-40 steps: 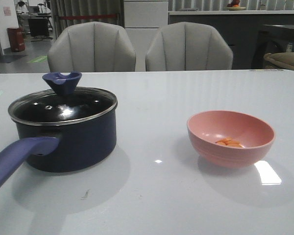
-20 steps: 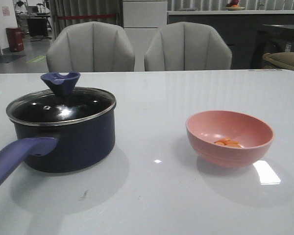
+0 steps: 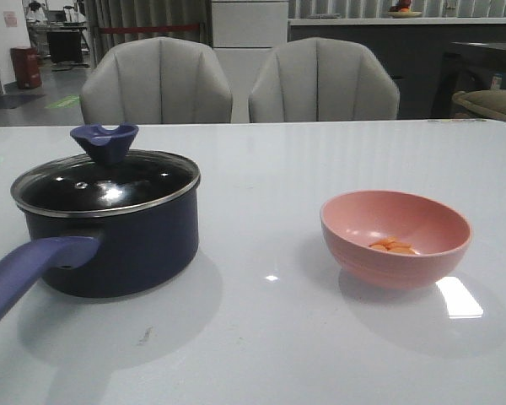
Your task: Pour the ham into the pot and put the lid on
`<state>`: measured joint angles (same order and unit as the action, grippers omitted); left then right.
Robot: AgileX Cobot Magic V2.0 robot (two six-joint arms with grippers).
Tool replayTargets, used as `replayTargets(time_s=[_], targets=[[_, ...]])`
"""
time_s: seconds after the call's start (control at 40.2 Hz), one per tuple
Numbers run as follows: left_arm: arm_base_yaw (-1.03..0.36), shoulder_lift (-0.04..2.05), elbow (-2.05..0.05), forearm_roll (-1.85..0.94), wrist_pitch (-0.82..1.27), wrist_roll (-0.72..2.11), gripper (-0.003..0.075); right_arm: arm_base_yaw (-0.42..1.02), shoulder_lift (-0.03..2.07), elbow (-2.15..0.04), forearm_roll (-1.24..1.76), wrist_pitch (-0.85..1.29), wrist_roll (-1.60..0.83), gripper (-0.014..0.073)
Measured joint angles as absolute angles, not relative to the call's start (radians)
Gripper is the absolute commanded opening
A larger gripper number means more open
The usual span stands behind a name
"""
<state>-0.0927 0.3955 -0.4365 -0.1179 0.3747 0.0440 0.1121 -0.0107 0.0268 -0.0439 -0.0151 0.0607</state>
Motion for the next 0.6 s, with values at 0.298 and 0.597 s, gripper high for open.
replayTargets(time_s=[0.298, 0.597], targets=[[-0.151, 0.773, -0.649, -0.173, 0.463, 0.044, 0.0603, 0.112, -0.011, 0.027, -0.044, -0.015, 0.061, 0.015], [-0.194, 1.158, -0.957, -0.198, 0.654, 0.044, 0.0603, 0.112, -0.011, 0.027, -0.044, -0.015, 0.061, 0.015]])
